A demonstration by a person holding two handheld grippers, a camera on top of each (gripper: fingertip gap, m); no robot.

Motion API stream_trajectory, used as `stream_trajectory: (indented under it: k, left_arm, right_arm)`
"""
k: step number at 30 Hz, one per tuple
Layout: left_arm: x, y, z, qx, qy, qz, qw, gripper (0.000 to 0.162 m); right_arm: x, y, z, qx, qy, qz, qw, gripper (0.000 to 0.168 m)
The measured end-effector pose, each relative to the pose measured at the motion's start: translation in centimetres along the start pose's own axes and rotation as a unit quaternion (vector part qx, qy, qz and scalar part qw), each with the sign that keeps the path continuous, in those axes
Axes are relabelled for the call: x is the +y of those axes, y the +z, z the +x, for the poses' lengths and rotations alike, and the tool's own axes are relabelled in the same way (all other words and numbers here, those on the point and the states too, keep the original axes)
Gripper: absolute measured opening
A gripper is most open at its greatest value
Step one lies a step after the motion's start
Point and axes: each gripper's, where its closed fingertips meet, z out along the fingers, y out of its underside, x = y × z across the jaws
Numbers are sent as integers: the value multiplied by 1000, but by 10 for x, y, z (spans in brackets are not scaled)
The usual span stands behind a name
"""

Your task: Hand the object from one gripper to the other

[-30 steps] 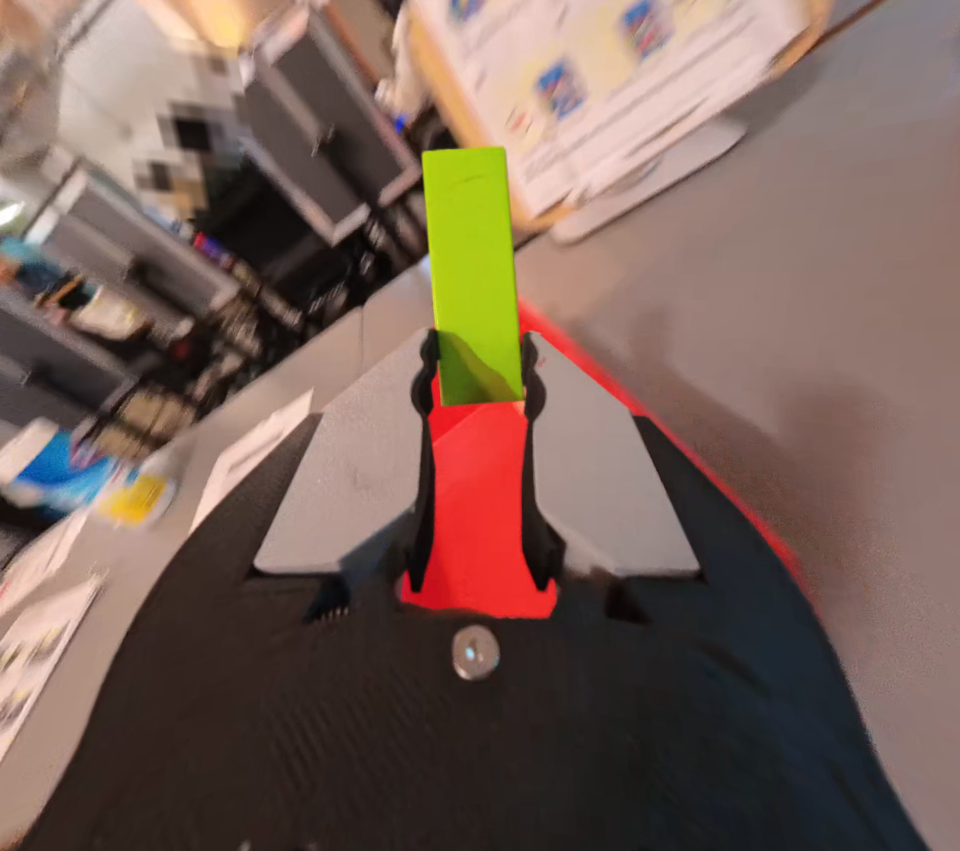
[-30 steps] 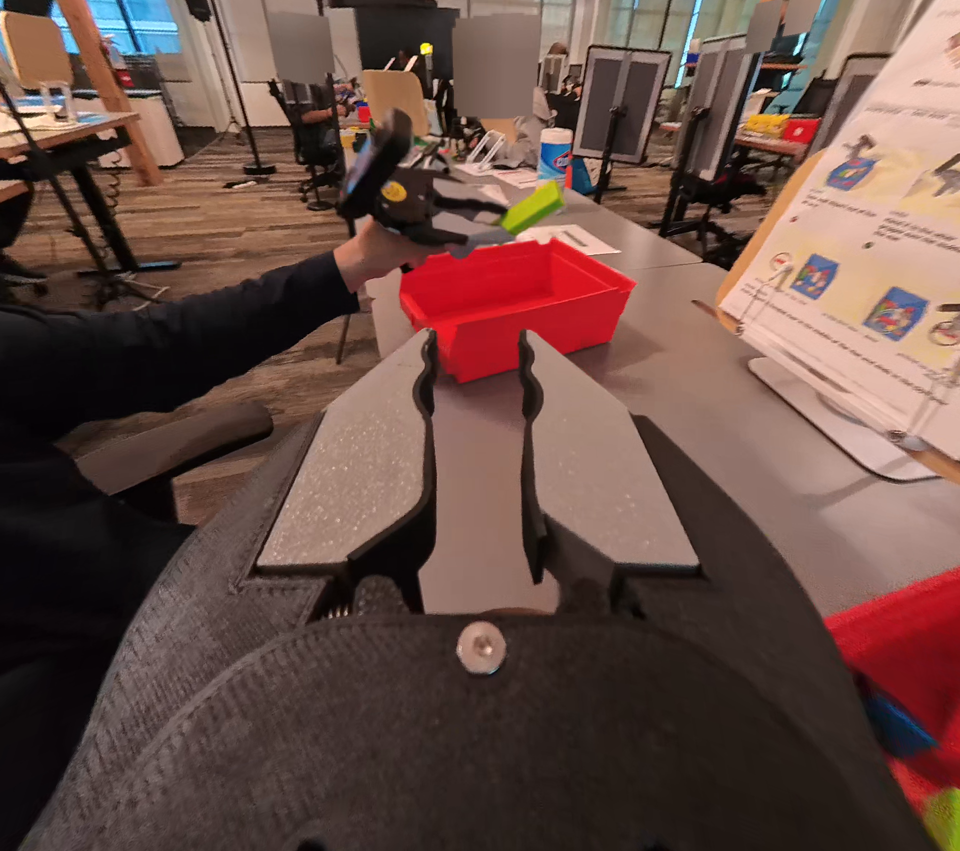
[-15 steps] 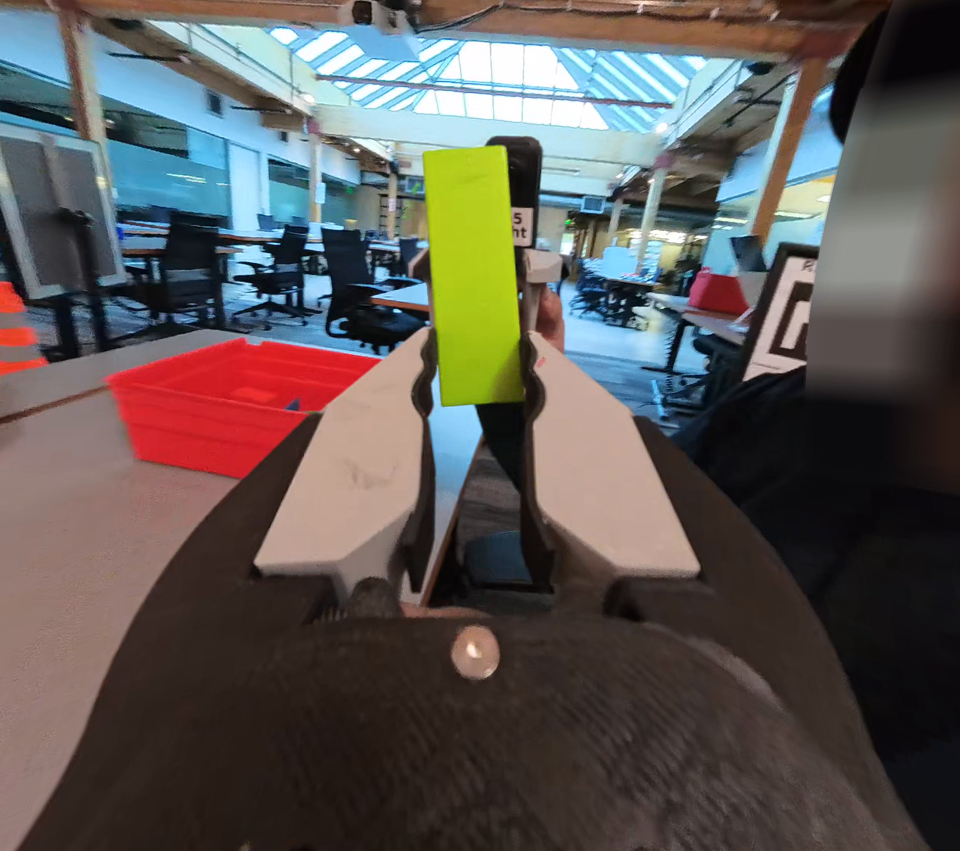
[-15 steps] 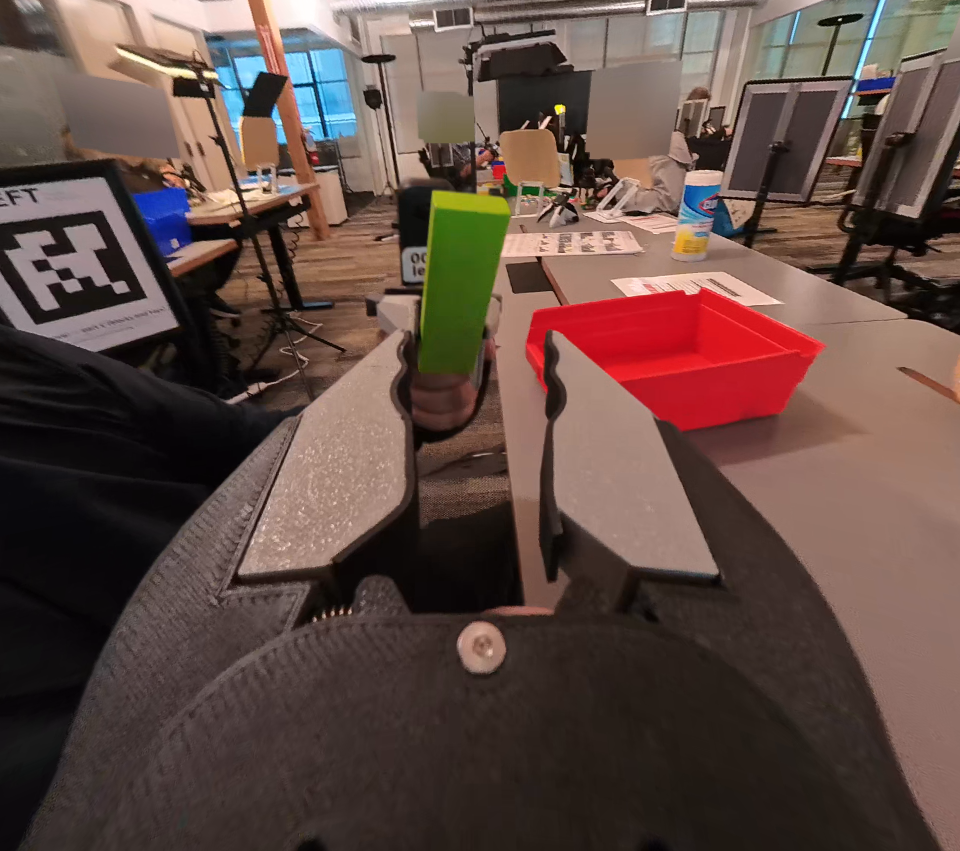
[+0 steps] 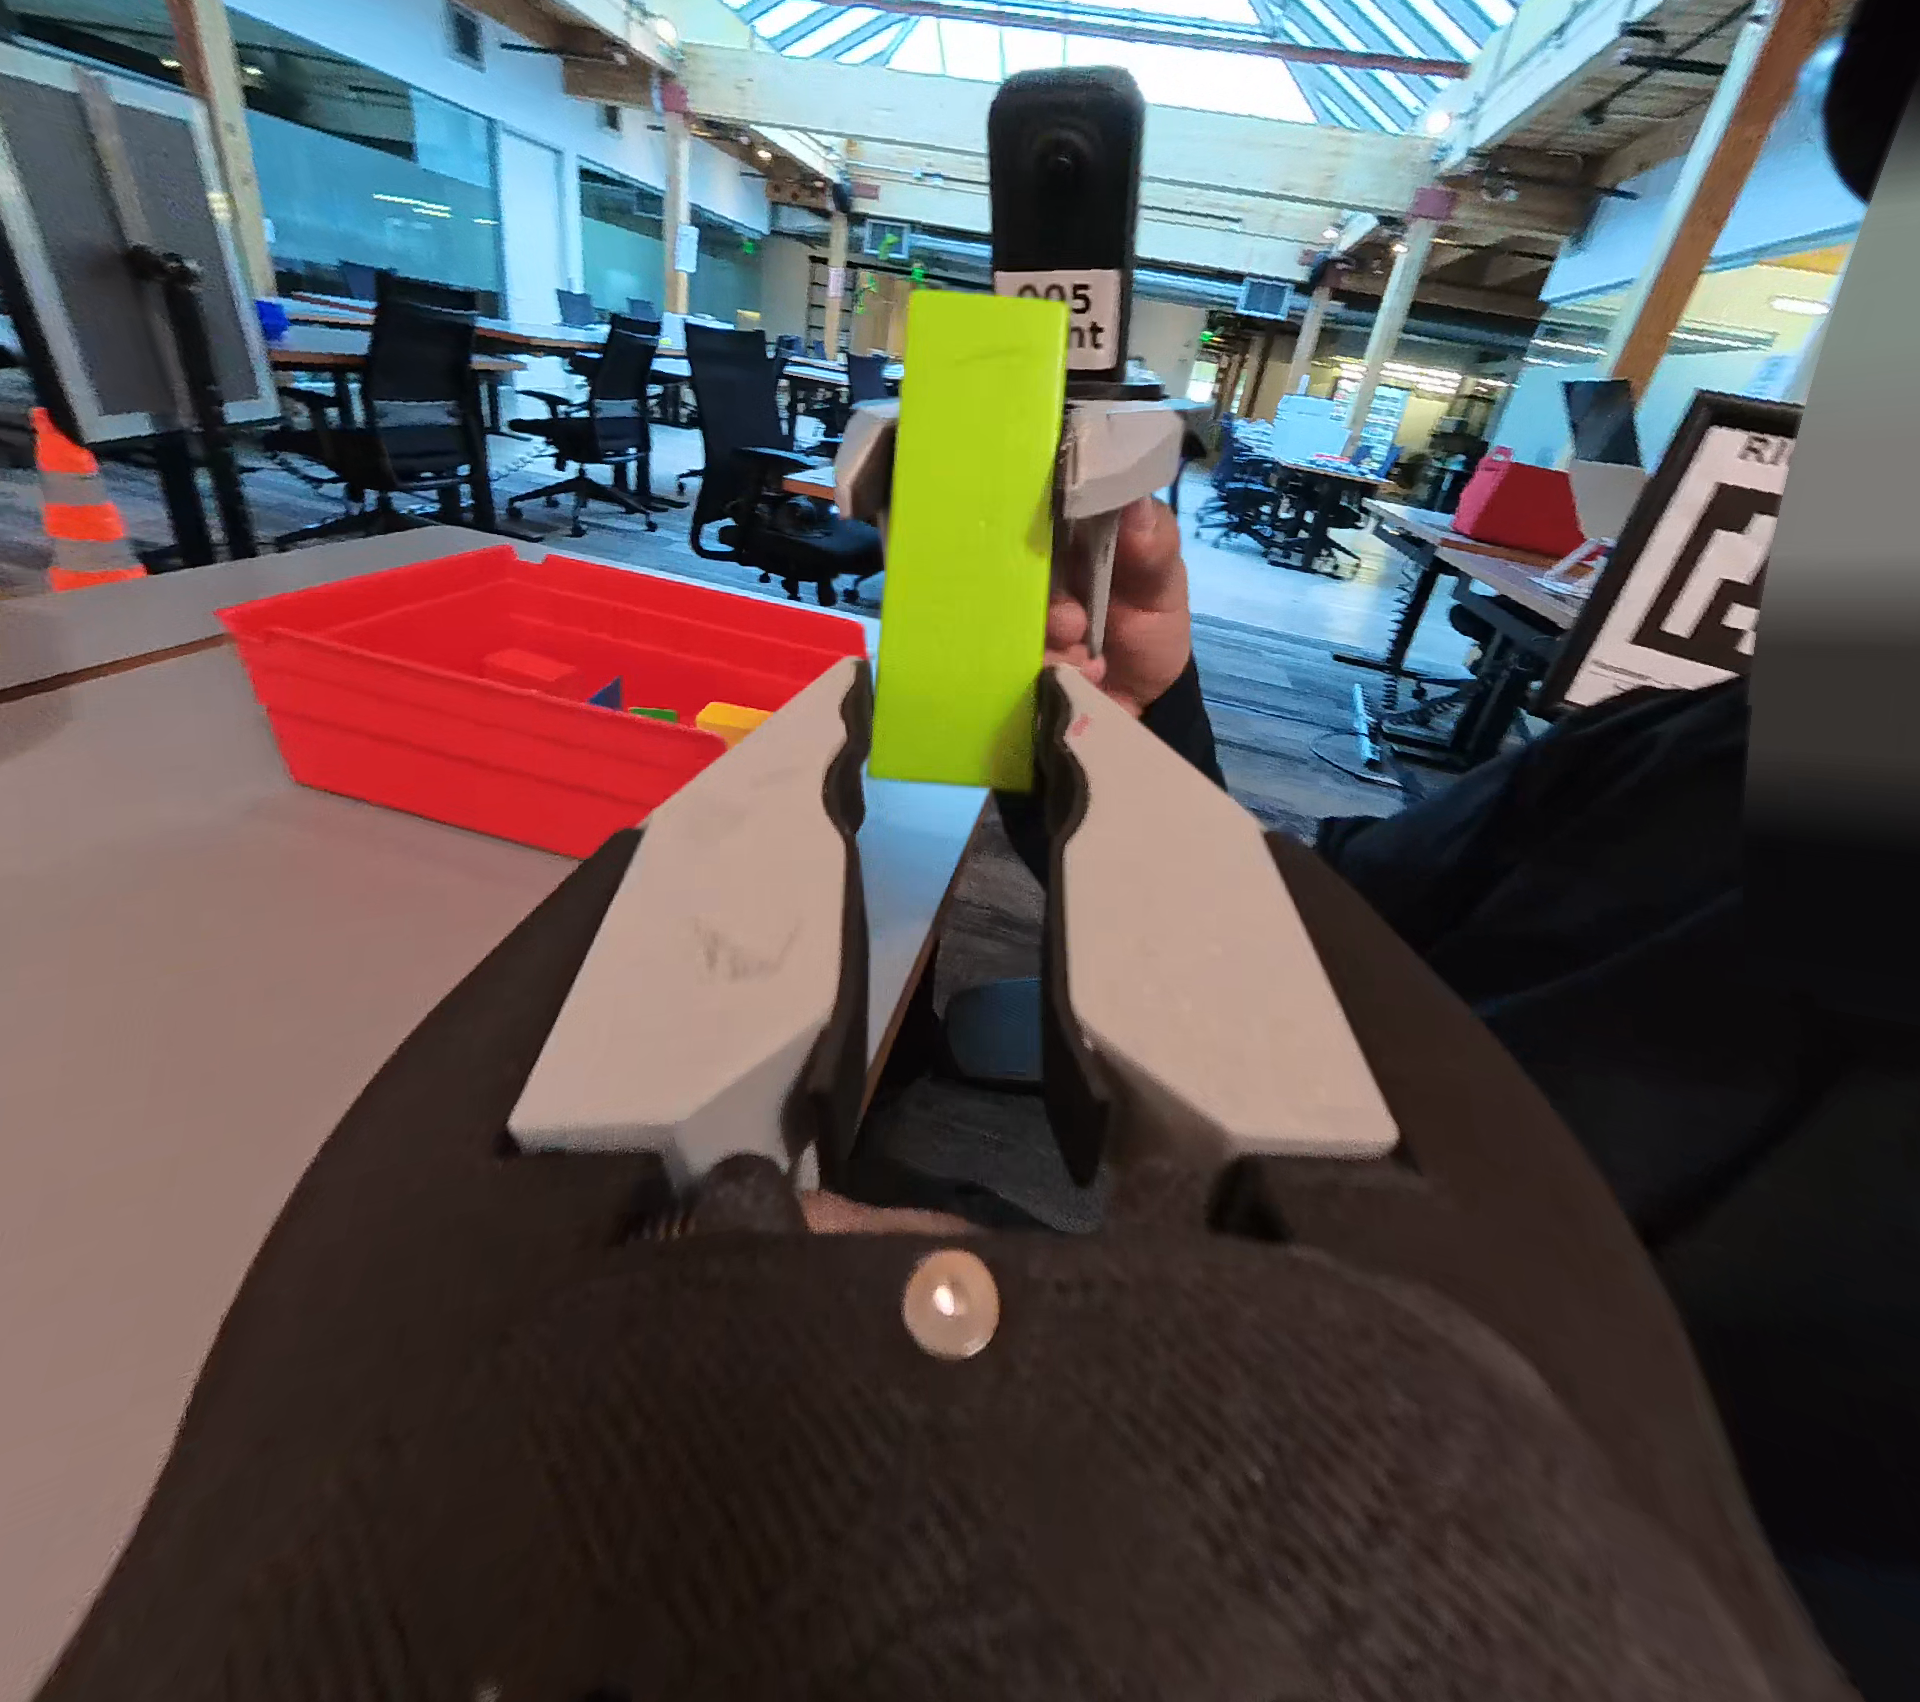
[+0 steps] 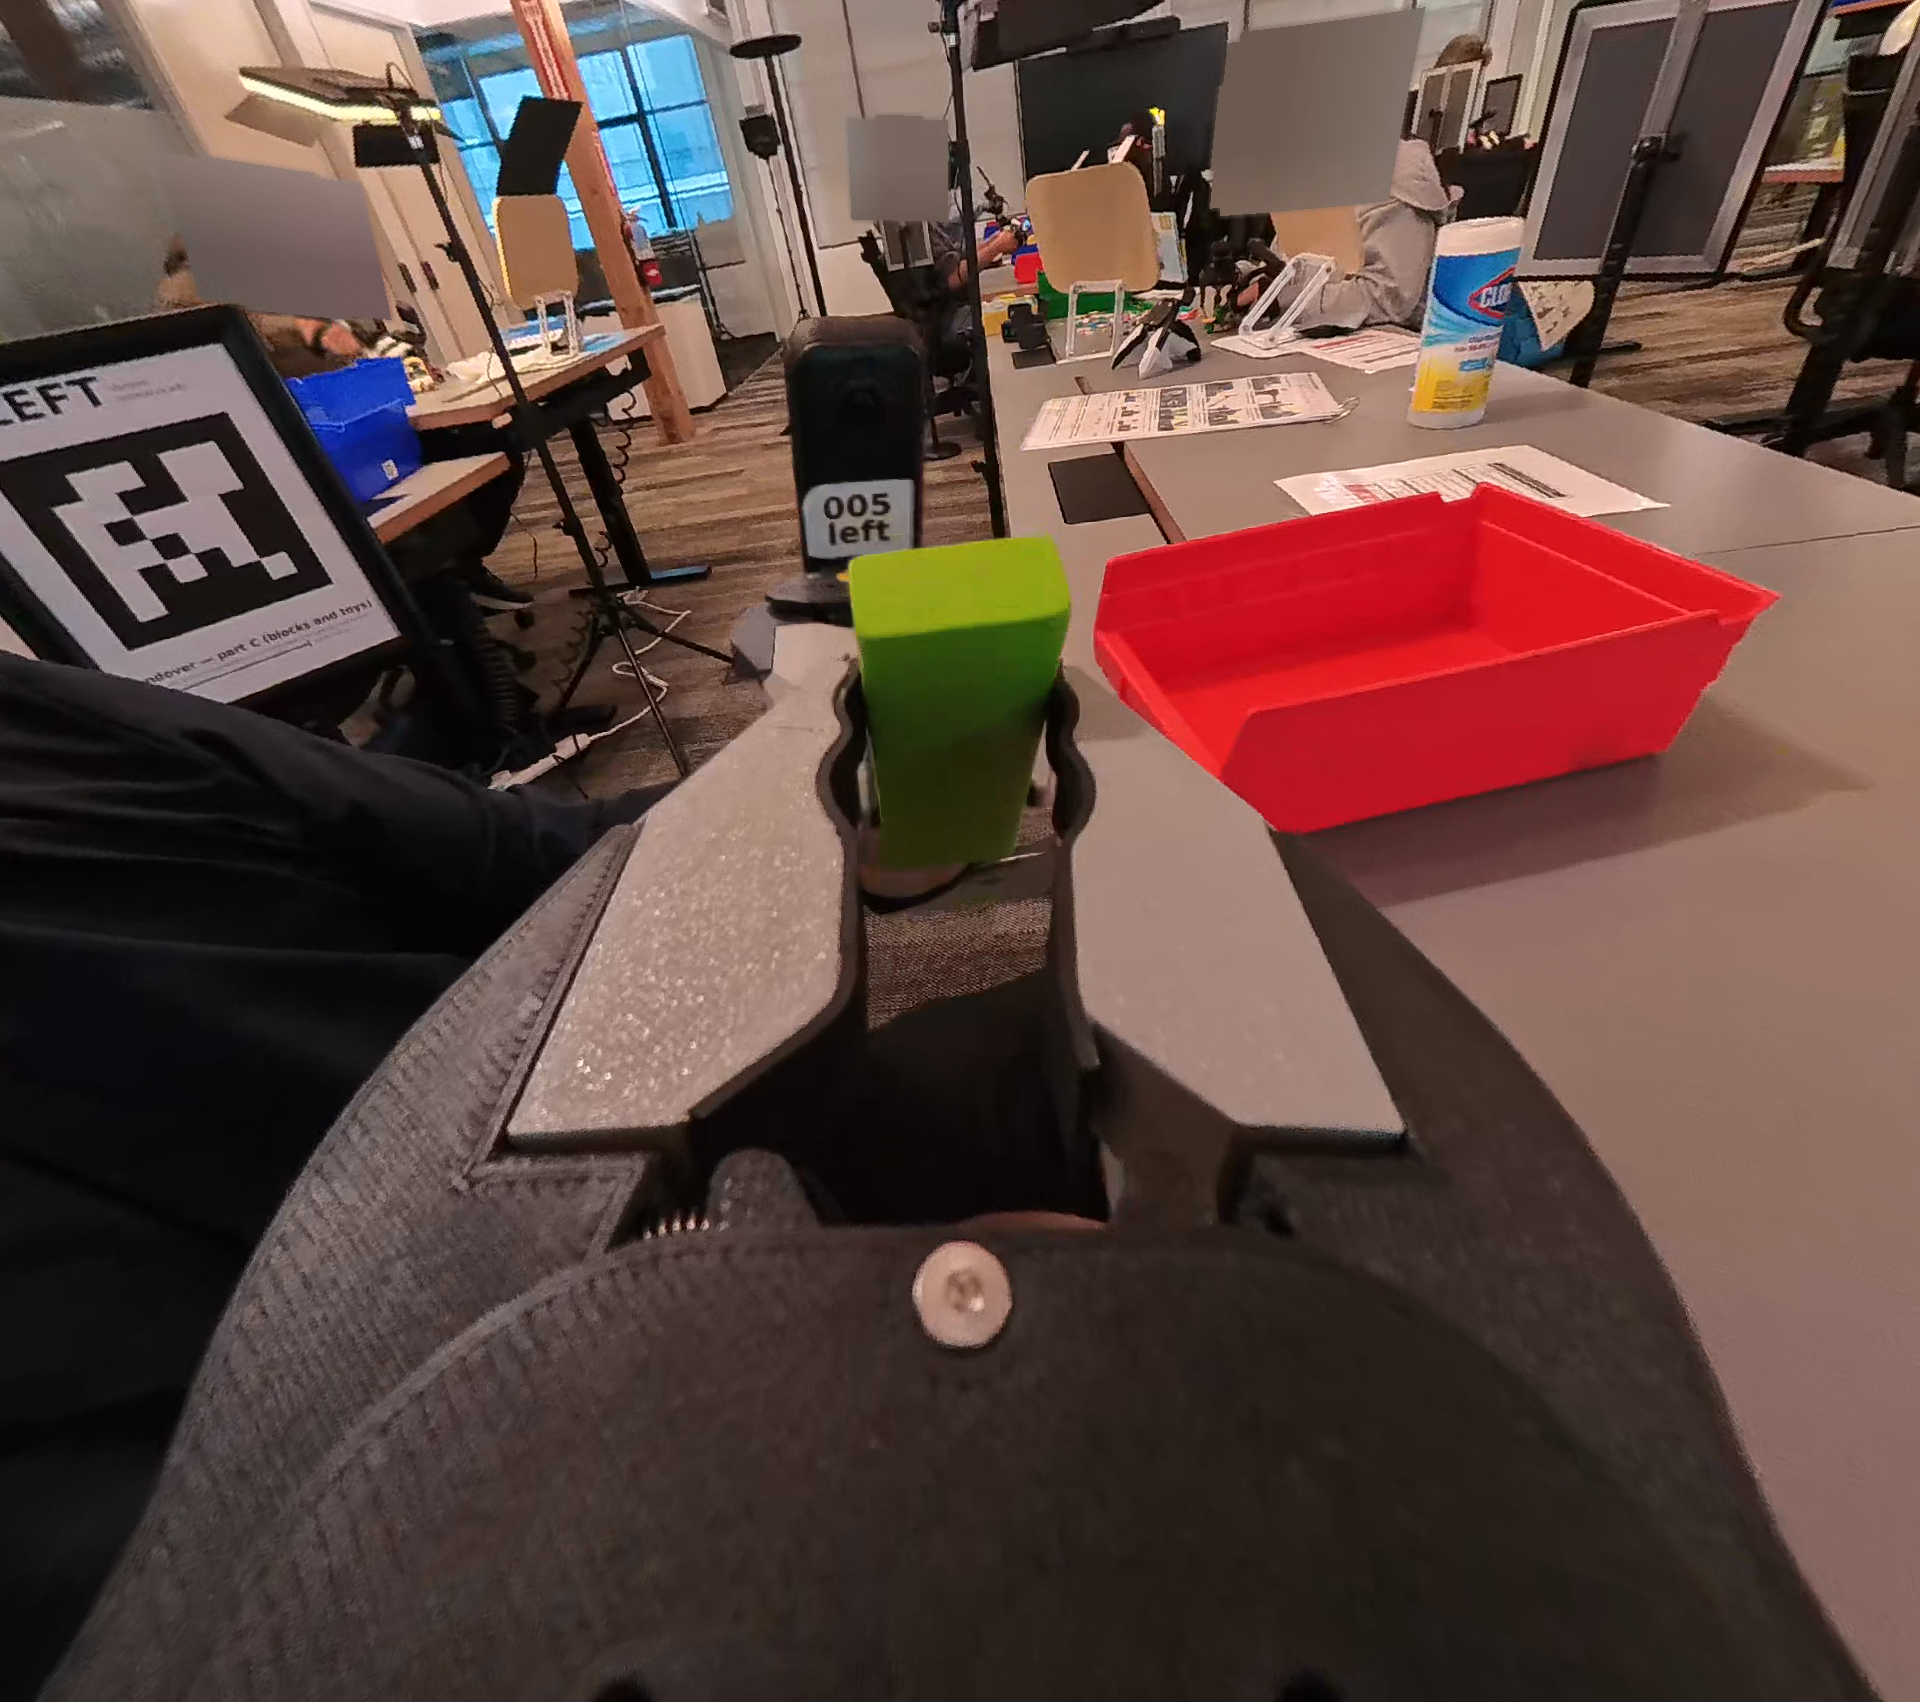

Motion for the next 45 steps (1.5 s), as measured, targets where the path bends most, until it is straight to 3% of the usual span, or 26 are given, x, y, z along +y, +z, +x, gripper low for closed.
stream_trajectory:
  k: [2, 5, 10, 13, 18, 27, 35, 39, 45]
  left_arm:
    - [3, -4, -8, -20, -16, -17, 1000, 29]
    - [9, -14, -19, -45, -28, -47, 997, 43]
    - [8, -24, -32, -79, -10, -53, 995, 39]
    - [10, -23, -32, -89, 9, -64, 994, 39]
    - [22, -19, -34, -108, 46, -98, 988, 39]
    - [35, -15, -31, -102, 62, -133, 984, 40]
    - [12, -33, -31, -109, 68, -104, 986, 40]
    - [-11, -49, -30, -110, 62, -64, 990, 39]
    - [-23, -63, -33, -137, 83, -52, 986, 38]
  right_arm:
    - [-8, -16, 14, 30, -6, 11, 999, 32]
    - [-23, -71, 69, 177, -40, 33, 983, 32]
    - [-1, -196, 172, 435, -12, -12, 900, 32]
    - [26, -243, 207, 496, 39, -36, 867, 32]
    - [61, -291, 248, 578, 75, -72, 809, 32]
    - [114, -332, 291, 681, 75, -193, 703, 33]
    - [154, -343, 321, 705, 116, -257, 651, 33]
    - [177, -346, 332, 676, 176, -335, 632, 33]
    - [181, -347, 327, 632, 245, -420, 603, 32]
